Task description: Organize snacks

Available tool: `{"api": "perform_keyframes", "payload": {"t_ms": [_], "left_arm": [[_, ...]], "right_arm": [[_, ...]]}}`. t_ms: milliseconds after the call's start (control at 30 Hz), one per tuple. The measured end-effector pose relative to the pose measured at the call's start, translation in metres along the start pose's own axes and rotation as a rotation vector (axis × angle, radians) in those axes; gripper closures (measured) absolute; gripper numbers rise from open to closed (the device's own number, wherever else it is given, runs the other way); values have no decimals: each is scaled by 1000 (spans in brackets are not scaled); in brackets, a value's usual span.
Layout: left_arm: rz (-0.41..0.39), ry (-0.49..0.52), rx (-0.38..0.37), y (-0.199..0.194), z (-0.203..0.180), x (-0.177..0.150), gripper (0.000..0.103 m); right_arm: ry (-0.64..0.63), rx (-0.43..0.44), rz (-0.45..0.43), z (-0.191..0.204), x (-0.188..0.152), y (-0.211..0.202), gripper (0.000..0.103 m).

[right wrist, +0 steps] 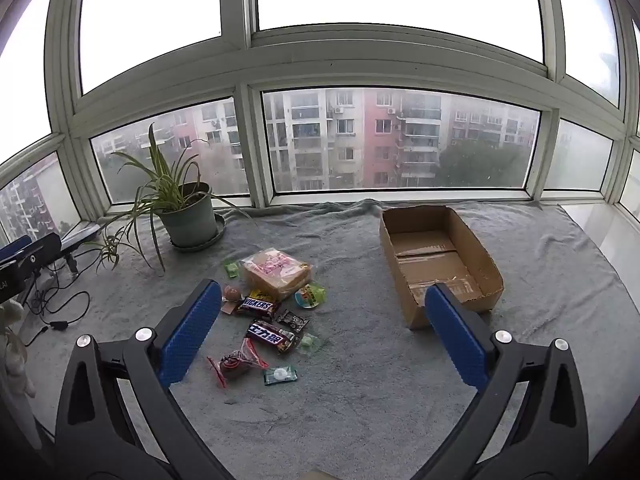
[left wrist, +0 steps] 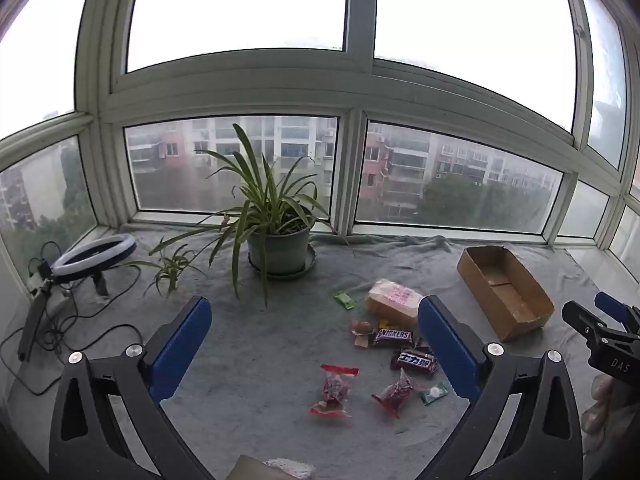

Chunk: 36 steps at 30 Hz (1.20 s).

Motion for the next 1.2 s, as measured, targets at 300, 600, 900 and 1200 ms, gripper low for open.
{"api": "perform_keyframes", "payload": {"t_ms": [300,600,900,1200], "left_arm": [[-5,9,15,-1,-1,-5,1],[-3,28,15,1,-6,-2,1],[-1,31,10,1,-8,-2,1],[2,34,8,2,-9,-3,1]], "right_arm": [[-31,-18,6,2,3,2,0],[-16,-11,13,-3,0,4,0],[-19,-8,18,-2,-1,5,0],[-12,-9,23,0,-5,5,0]]}}
Point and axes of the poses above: each gripper's, at about its wrist camera, not at the fingertips, and y roughly the way its jaws point, z to its left, x to its top, the point moved 1 cm from there along y, roughly the way its jaws point, and after that the axes turned 15 degrees about -z, right-handed, at the moved point
